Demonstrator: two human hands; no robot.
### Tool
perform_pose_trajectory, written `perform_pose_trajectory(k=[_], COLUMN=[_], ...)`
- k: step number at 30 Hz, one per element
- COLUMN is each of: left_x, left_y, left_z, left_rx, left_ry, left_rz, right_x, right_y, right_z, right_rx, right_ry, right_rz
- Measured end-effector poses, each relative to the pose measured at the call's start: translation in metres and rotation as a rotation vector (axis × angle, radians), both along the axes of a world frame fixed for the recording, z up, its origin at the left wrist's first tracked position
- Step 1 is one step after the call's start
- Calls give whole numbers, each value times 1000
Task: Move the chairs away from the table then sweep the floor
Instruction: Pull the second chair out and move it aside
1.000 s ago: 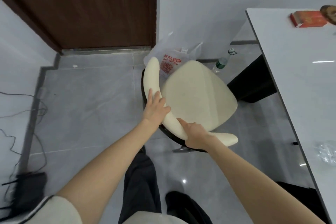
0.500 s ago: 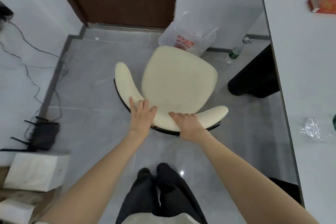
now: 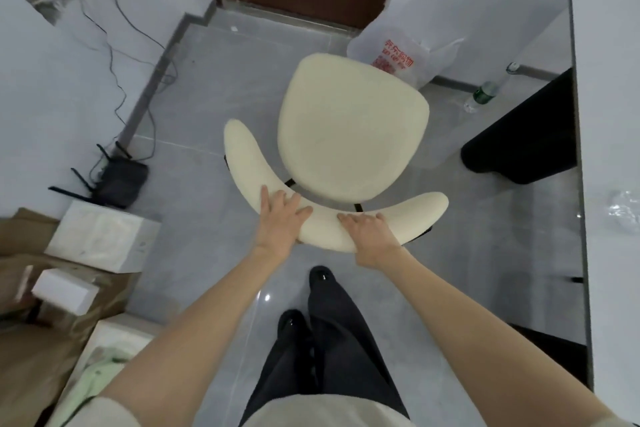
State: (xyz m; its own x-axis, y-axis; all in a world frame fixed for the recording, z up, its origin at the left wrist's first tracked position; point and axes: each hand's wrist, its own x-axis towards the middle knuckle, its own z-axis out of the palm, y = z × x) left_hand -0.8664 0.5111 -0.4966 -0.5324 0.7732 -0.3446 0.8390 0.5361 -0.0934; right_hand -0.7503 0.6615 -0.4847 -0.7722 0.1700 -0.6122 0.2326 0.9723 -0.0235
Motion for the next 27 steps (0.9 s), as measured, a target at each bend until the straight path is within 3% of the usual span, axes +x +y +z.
perform_pose_trajectory(k=[7, 27], left_x=[64, 324], left_y=[-62, -127], left_z=[0, 7], left_rx=[-200, -232], left_ry=[-151, -155], left_rz=[35, 226], right_x=[66, 278], right_y=[-70, -111], right_z=[-10, -3], right_rx=[-5, 2], right_ry=[-74, -92], right_rz=[6, 255])
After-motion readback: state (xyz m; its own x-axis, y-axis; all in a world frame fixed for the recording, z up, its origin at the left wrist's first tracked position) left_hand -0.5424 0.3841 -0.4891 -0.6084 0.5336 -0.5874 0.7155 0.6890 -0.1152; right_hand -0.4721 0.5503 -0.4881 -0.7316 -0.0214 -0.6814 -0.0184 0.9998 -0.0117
